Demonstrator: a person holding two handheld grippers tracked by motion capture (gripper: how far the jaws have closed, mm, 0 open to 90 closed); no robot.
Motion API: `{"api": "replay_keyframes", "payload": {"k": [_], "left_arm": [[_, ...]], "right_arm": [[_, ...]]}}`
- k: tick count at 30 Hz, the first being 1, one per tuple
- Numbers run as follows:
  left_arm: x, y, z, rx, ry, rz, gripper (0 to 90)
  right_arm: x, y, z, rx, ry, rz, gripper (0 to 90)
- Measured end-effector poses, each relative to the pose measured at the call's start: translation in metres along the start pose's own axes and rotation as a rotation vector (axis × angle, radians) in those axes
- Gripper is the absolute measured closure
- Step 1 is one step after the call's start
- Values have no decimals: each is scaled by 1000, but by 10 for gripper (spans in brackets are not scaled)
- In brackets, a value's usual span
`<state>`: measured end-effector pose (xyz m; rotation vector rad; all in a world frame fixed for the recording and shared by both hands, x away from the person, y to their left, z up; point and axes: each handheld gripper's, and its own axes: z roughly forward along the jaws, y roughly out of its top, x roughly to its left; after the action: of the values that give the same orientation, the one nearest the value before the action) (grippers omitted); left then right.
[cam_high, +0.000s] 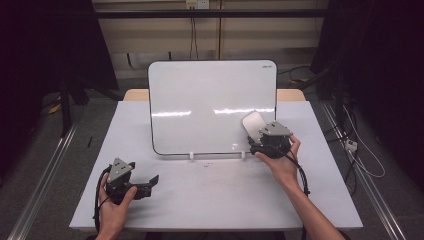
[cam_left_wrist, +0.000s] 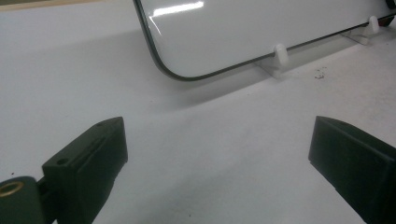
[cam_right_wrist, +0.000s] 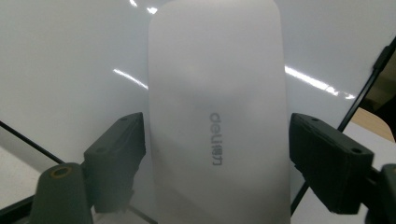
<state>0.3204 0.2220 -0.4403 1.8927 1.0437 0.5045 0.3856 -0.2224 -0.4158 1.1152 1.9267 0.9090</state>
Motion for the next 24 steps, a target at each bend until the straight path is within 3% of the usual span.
{"api": "replay_keyframes", "payload": {"k": [9, 19, 24], "left_arm": [[0, 0, -1, -6, -4, -2, 44], [2, -2, 0, 3, -1, -9, 44], [4, -2, 0, 0, -6, -17, 45]], "right_arm": [[-2, 1, -3, -5, 46, 50, 68], [-7, 5, -12, -45, 79, 89, 46], [-9, 5, -13, -38, 107, 116, 47]]}}
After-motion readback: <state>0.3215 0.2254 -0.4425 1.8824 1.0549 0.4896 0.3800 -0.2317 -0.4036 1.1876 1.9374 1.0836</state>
